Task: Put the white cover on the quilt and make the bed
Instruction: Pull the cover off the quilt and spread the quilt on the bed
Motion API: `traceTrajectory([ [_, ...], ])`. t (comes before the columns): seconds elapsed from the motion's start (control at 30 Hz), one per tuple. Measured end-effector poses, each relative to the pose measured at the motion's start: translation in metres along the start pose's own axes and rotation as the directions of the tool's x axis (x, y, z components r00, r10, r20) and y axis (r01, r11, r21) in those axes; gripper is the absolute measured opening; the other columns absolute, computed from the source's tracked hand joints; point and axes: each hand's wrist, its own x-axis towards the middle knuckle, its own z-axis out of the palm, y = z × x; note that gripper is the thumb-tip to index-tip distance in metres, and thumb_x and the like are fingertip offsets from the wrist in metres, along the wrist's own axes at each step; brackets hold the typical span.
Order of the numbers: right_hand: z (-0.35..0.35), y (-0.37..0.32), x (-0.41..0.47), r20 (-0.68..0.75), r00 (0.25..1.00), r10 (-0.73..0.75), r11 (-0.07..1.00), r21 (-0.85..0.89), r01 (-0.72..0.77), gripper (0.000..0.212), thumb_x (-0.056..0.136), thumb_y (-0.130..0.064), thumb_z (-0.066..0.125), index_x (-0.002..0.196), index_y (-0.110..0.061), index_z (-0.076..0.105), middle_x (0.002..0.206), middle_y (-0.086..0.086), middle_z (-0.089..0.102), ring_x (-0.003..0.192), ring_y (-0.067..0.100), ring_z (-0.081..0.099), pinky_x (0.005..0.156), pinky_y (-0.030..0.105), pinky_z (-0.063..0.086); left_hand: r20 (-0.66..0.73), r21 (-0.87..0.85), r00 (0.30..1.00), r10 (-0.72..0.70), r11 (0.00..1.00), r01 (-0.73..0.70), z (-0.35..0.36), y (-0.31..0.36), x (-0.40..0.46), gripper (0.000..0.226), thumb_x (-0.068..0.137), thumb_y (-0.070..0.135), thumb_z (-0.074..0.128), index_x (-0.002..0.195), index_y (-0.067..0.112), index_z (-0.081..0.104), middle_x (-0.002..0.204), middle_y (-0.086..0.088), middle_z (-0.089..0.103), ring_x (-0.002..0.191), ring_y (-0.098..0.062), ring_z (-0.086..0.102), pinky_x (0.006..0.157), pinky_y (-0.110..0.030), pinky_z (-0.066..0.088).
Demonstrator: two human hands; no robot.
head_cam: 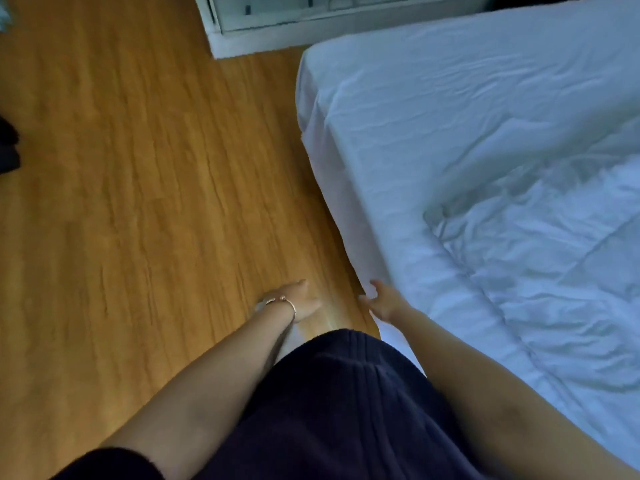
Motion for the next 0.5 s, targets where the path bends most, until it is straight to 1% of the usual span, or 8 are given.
traceTrajectory([
  [0.03,-0.013,-0.009,0.006,-0.048,0.997,0.059,0.996,0.067,-0.055,0.068,0.098,-0.043,0.052,0.153,-0.014,0.025,0.154,0.012,0.035,0.139,0.030,0.037,0.113,0.039,0.034,0.009,0.035,0.999,0.052,0.998,-0.053,-0.026,0.011,0.010,0.071,0.084,0.052,0.042,0.149,0.027,0.029,0.143,-0.003,0.047,0.118,-0.026,0.054,0.095,-0.041,0.048],
  [0.1,-0.036,-0.028,0.019,-0.112,0.981,0.159,0.974,0.181,-0.137,0.070,0.096,-0.043,0.055,0.153,-0.013,0.025,0.152,0.014,0.037,0.137,0.031,0.040,0.110,0.037,0.037,0.014,0.117,0.988,0.152,0.981,-0.152,-0.075,0.038,0.031,0.067,0.089,0.047,0.042,0.151,0.024,0.028,0.143,-0.004,0.048,0.117,-0.027,0.055,0.095,-0.041,0.048],
  [0.17,-0.052,-0.049,0.030,-0.140,0.965,0.222,0.944,0.279,-0.177,0.068,0.095,-0.042,0.055,0.150,-0.012,0.030,0.147,0.014,0.043,0.131,0.032,0.045,0.105,0.037,0.039,0.028,0.198,0.972,0.233,0.952,-0.233,-0.118,0.067,0.054,0.064,0.092,0.046,0.042,0.150,0.022,0.029,0.144,-0.006,0.047,0.122,-0.029,0.052,0.099,-0.043,0.046],
  [0.23,-0.063,-0.061,0.041,-0.128,0.951,0.281,0.905,0.365,-0.219,0.064,0.094,-0.040,0.055,0.147,-0.011,0.033,0.143,0.014,0.046,0.127,0.032,0.048,0.103,0.040,0.041,0.084,0.257,0.956,0.281,0.921,-0.294,-0.144,0.092,0.075,0.062,0.094,0.045,0.043,0.149,0.019,0.031,0.149,-0.007,0.041,0.130,-0.029,0.045,0.104,-0.043,0.042],
  [0.3,-0.075,-0.064,0.052,-0.120,0.925,0.361,0.835,0.484,-0.263,0.069,0.093,-0.039,0.057,0.149,-0.011,0.029,0.146,0.014,0.042,0.131,0.032,0.044,0.106,0.040,0.039,0.150,0.297,0.940,0.307,0.893,-0.339,-0.158,0.116,0.097,0.062,0.095,0.047,0.043,0.148,0.018,0.032,0.151,-0.006,0.039,0.132,-0.029,0.044,0.105,-0.042,0.042],
  [0.37,-0.092,-0.059,0.068,-0.119,0.893,0.433,0.742,0.609,-0.279,0.071,0.094,-0.037,0.058,0.150,-0.009,0.026,0.147,0.014,0.041,0.132,0.031,0.043,0.104,0.036,0.038,0.198,0.362,0.920,0.338,0.847,-0.389,-0.171,0.144,0.122,0.060,0.095,0.048,0.041,0.147,0.020,0.033,0.149,-0.007,0.042,0.128,-0.029,0.047,0.102,-0.042,0.044],
  [0.43,-0.115,-0.047,0.088,-0.115,0.857,0.502,0.651,0.702,-0.287,0.072,0.095,-0.035,0.057,0.152,-0.008,0.022,0.147,0.016,0.041,0.131,0.032,0.044,0.103,0.037,0.038,0.205,0.430,0.897,0.393,0.787,-0.443,-0.184,0.180,0.149,0.057,0.097,0.047,0.038,0.147,0.020,0.032,0.146,-0.008,0.044,0.126,-0.029,0.048,0.100,-0.043,0.044],
  [0.5,-0.141,-0.034,0.106,-0.119,0.818,0.562,0.584,0.758,-0.290,0.073,0.096,-0.035,0.055,0.154,-0.008,0.019,0.152,0.015,0.036,0.135,0.033,0.040,0.104,0.039,0.037,0.201,0.482,0.878,0.435,0.736,-0.475,-0.198,0.222,0.168,0.060,0.097,0.048,0.038,0.150,0.021,0.027,0.148,-0.007,0.041,0.130,-0.029,0.045,0.102,-0.043,0.043],
])
